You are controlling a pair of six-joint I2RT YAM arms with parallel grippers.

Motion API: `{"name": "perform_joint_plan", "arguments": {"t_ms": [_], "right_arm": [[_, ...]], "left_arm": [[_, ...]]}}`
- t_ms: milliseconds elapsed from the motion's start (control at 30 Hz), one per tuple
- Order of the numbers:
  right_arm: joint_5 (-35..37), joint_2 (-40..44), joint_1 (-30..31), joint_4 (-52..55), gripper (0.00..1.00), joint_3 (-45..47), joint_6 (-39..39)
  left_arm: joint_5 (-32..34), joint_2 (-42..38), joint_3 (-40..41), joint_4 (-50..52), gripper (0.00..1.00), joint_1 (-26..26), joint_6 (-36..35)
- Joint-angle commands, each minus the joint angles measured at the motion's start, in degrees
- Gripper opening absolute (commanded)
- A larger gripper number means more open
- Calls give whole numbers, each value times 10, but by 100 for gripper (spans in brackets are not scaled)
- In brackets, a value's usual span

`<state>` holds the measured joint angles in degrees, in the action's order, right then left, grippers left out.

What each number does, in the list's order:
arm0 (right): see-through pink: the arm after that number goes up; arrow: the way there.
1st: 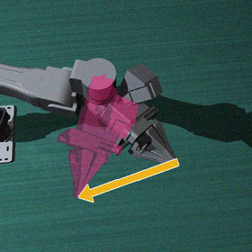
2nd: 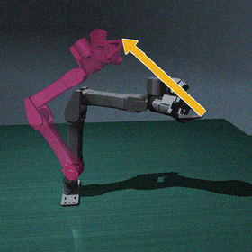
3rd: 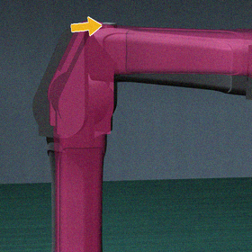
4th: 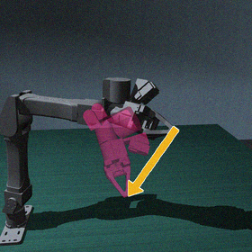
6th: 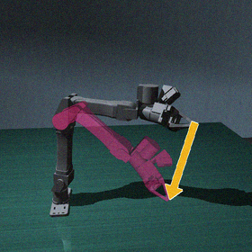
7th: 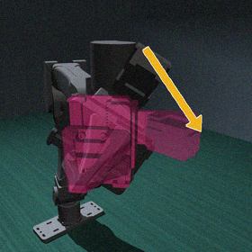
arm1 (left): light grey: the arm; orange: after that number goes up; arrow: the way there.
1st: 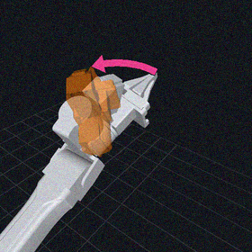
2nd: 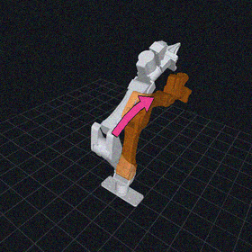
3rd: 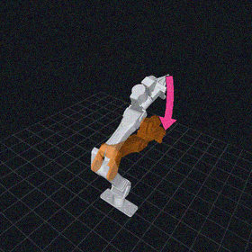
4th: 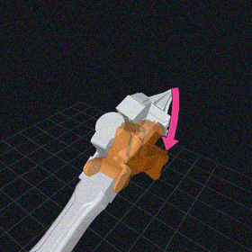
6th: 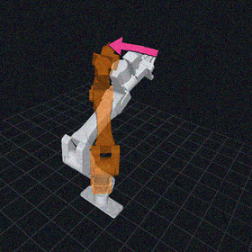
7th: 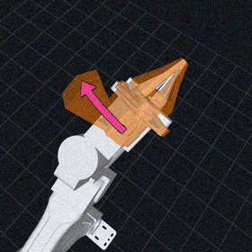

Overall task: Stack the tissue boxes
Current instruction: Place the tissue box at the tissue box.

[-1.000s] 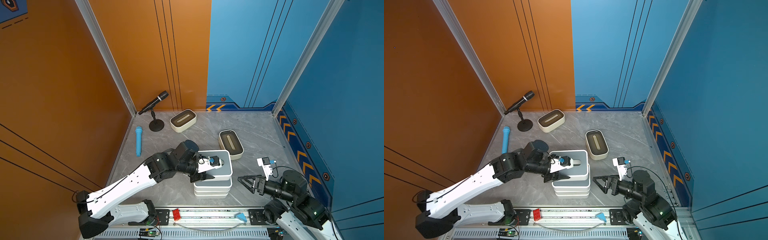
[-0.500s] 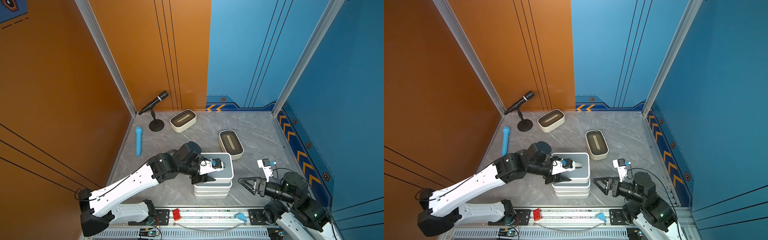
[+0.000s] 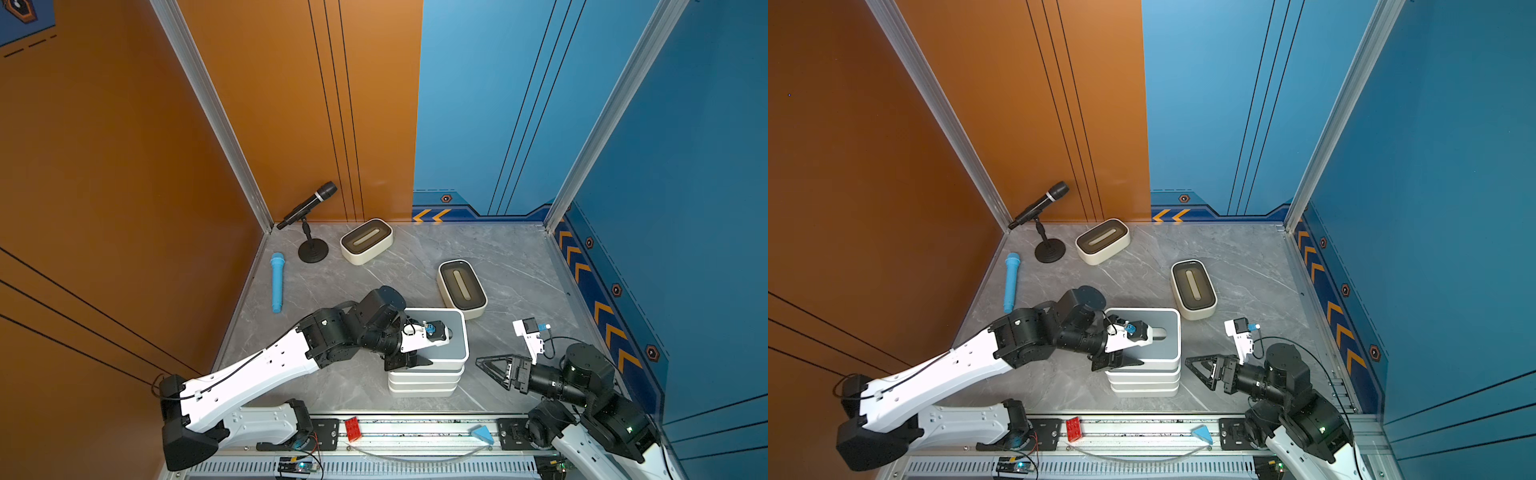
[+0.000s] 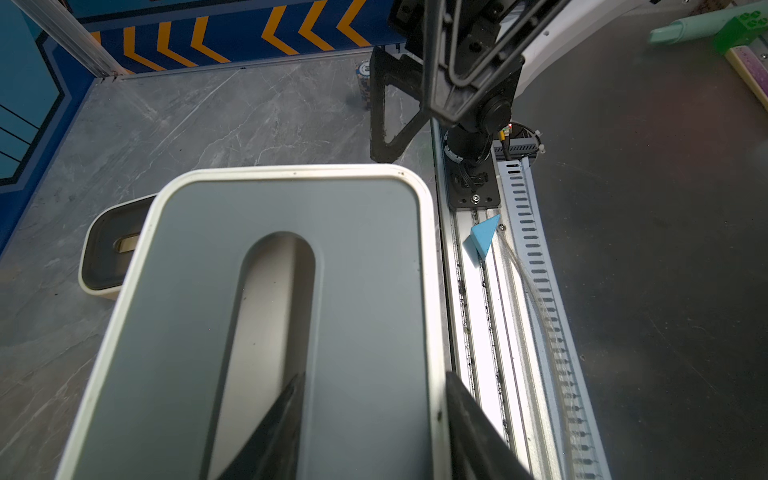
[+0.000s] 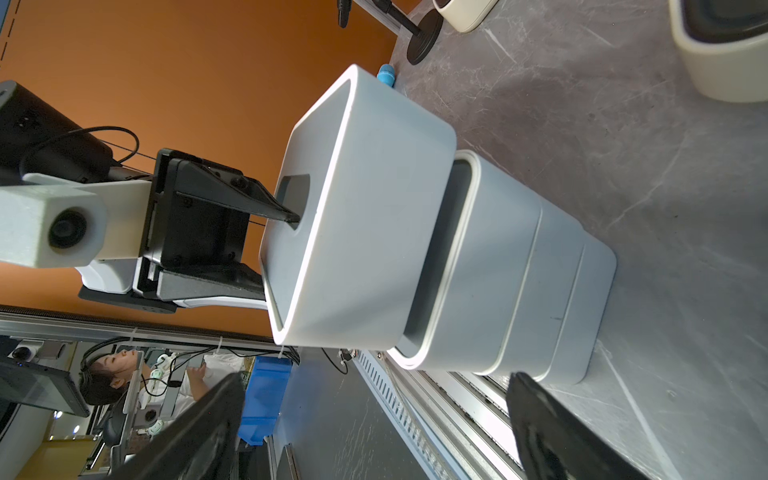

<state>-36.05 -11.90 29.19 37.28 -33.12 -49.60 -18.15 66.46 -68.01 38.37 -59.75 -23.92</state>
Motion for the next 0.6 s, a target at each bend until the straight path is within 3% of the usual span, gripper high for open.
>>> {"name": "perform_joint_plan", "arguments": {"t_ms": [0,567], "right_arm": [[-11,-3,-3,-23,100,9,-6],[-16,1,-3,-26,100,16,-8]], "left_arm": [[8,-2,4,-23,29,-10,8],[23,-11,19,-44,29,-20,30]]}}
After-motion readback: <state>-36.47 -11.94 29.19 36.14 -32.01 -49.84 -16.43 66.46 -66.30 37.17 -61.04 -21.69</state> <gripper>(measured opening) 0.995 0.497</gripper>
